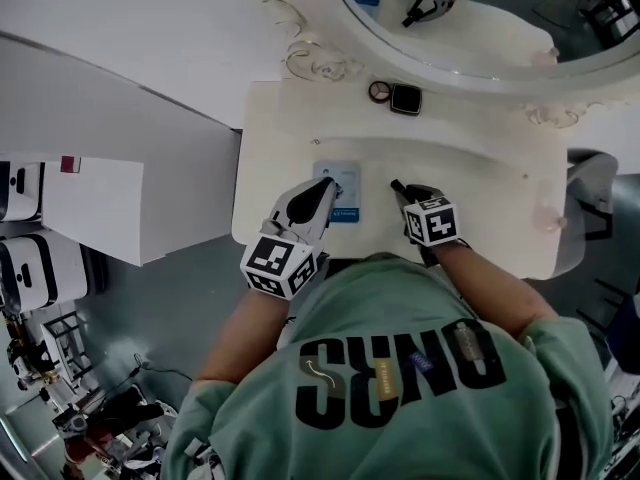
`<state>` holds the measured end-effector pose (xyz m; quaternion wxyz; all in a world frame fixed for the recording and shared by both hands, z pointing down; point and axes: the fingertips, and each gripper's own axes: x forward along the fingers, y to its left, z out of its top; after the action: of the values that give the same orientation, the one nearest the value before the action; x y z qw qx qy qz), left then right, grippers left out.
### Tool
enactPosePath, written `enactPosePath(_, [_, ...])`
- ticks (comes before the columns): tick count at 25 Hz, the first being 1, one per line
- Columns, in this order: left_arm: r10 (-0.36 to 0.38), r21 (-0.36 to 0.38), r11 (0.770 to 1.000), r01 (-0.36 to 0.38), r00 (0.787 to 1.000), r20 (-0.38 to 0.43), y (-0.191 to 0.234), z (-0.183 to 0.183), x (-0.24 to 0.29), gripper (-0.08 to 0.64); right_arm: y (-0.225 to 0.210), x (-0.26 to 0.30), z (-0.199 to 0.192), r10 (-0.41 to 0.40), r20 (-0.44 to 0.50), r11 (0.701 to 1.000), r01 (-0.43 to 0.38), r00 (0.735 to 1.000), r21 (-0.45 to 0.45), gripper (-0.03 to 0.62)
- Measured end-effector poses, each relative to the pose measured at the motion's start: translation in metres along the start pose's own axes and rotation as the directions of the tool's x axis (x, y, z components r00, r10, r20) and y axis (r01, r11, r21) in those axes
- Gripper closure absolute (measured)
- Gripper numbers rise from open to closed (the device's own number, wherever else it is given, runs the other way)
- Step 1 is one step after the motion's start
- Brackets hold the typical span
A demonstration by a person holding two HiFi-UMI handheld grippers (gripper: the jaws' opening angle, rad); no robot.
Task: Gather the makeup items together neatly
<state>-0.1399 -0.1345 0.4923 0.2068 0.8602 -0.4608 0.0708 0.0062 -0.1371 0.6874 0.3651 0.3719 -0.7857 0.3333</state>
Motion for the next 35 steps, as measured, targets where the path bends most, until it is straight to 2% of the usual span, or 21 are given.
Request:
enactPosePath(3, [-0.012, 0.001, 1.000, 0.012, 1.000, -0.023, -0.002, -0.008, 0.004, 0.551, 0.001, 0.009, -0.013, -0.002, -0.002, 0.986, 0.002, 1.000, 0.165, 0.500])
enactPosePath(6, [-0.023, 0.002, 1.000, 0.023, 0.999, -0.046, -0.003, -0.015, 0.006, 0.551, 0.010, 0.013, -0.021, 0.088, -0.006, 0.946, -0.082, 0.996, 0.314, 0.474])
enactPosePath(9, [-0.029, 0.006, 1.000, 0.030, 0.998, -0.062, 0.000, -0.020, 0.008, 0.551, 0.011, 0.009, -0.016, 0.170, 0.033, 0.894, -0.168, 0.985, 0.416, 0.438])
enactPosePath(11, [-0.031, 0.008, 0.999, 0.032, 0.998, -0.063, 0.001, -0.021, 0.007, 0.551, 0.000, -0.004, -0.002, 0.181, 0.084, 0.880, -0.199, 0.980, 0.431, 0.436])
enactPosePath(14, [-0.034, 0.012, 0.999, 0.035, 0.999, -0.042, 0.000, -0.011, 0.006, 0.551, -0.024, -0.041, 0.039, 0.159, 0.209, 0.919, -0.222, 0.965, 0.326, 0.460])
enactPosePath(18, [-0.037, 0.020, 0.999, 0.037, 0.999, 0.014, -0.004, 0.015, 0.006, 0.551, -0.047, -0.112, 0.107, 0.146, 0.407, 0.973, -0.205, 0.902, 0.105, 0.475])
enactPosePath(21, [-0.044, 0.015, 0.999, 0.044, 0.998, 0.037, -0.012, 0.031, 0.015, 0.551, -0.051, -0.169, 0.140, 0.158, 0.514, 0.987, -0.157, 0.843, -0.046, 0.497])
enactPosePath(24, [-0.051, 0.017, 0.999, 0.051, 0.999, -0.001, -0.022, 0.034, 0.041, 0.551, -0.051, -0.218, 0.148, 0.171, 0.570, 0.984, -0.106, 0.804, -0.145, 0.508])
enactPosePath(25, [-0.052, 0.037, 0.998, 0.053, 0.998, -0.021, -0.025, 0.034, 0.055, 0.551, -0.053, -0.230, 0.147, 0.173, 0.580, 0.982, -0.094, 0.796, -0.164, 0.509])
enactPosePath(28, [-0.050, 0.168, 0.983, 0.068, 0.993, -0.108, -0.033, 0.030, 0.107, 0.549, -0.064, -0.258, 0.136, 0.167, 0.598, 0.980, -0.063, 0.784, -0.191, 0.512])
enactPosePath(29, [-0.046, 0.195, 0.978, 0.076, 0.987, -0.153, -0.035, 0.025, 0.126, 0.547, -0.070, -0.266, 0.129, 0.159, 0.600, 0.980, -0.054, 0.784, -0.189, 0.512])
enactPosePath(30, [-0.039, 0.200, 0.976, 0.080, 0.979, -0.201, -0.035, 0.019, 0.145, 0.513, -0.078, -0.272, 0.122, 0.148, 0.602, 0.982, -0.046, 0.785, -0.181, 0.512])
enactPosePath(32, [-0.003, 0.156, 0.986, 0.049, 0.959, -0.283, -0.028, 0.005, 0.180, 0.411, -0.096, -0.283, 0.107, 0.115, 0.609, 0.989, -0.035, 0.785, -0.142, 0.514])
enactPosePath(34, [0.064, 0.070, 0.997, -0.042, 0.941, -0.332, -0.016, -0.007, 0.208, 0.325, -0.116, -0.291, 0.092, 0.078, 0.618, 0.996, -0.033, 0.782, -0.084, 0.517])
enactPosePath(35, [0.104, 0.031, 0.995, -0.100, 0.933, -0.345, -0.010, -0.011, 0.219, 0.295, -0.125, -0.294, 0.085, 0.061, 0.622, 0.998, -0.033, 0.781, -0.056, 0.517])
